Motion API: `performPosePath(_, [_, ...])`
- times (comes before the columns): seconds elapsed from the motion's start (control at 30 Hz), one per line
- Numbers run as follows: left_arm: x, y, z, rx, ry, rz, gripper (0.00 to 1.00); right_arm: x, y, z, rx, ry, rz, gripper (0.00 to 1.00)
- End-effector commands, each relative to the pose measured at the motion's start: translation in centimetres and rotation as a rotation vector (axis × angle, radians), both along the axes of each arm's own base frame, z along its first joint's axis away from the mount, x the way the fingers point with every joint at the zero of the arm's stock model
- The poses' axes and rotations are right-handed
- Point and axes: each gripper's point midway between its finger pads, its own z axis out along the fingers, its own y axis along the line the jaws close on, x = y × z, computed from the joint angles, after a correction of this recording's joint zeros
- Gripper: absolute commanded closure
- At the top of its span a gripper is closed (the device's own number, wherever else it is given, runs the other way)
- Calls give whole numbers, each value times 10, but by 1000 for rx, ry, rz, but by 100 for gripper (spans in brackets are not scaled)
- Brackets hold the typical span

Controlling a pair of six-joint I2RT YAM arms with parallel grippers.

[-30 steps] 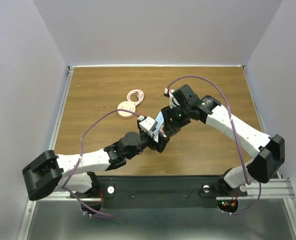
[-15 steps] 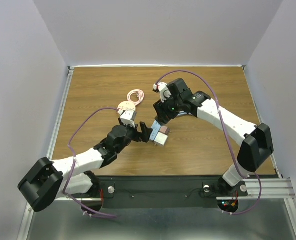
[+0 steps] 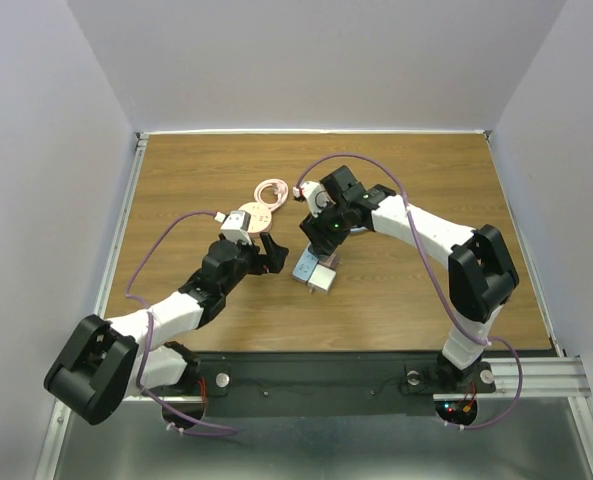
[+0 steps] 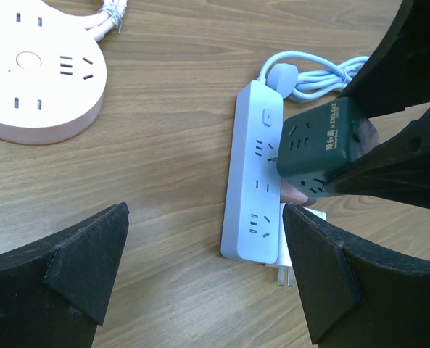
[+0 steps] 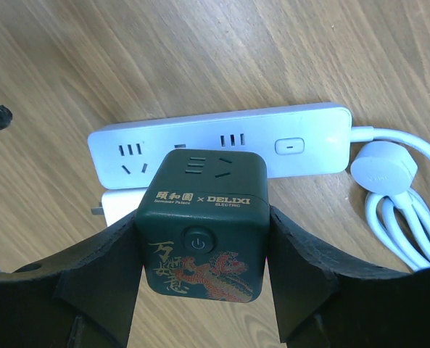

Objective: Insert the plug

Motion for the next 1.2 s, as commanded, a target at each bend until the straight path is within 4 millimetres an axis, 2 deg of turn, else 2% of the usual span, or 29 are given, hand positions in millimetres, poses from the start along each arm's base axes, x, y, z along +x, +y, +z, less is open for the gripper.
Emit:
performPosePath(0.0, [6, -7, 17, -43, -41, -36, 1, 23, 12, 28, 64, -108, 38, 100])
performPosePath(0.4, [6, -6, 11, -32, -28, -48, 1, 34, 10, 26, 46, -131, 49, 100])
performPosePath(0.63, [4, -7, 9, -33, -20, -62, 1, 38, 16, 23, 57, -124, 68, 99])
performPosePath(1.03, [3, -5, 7, -20, -18, -63, 1, 27, 15, 8, 55, -67, 75, 99])
performPosePath(1.17, [3, -5, 7, -22, -18, -62, 1, 25, 14, 9, 54, -64, 74, 100])
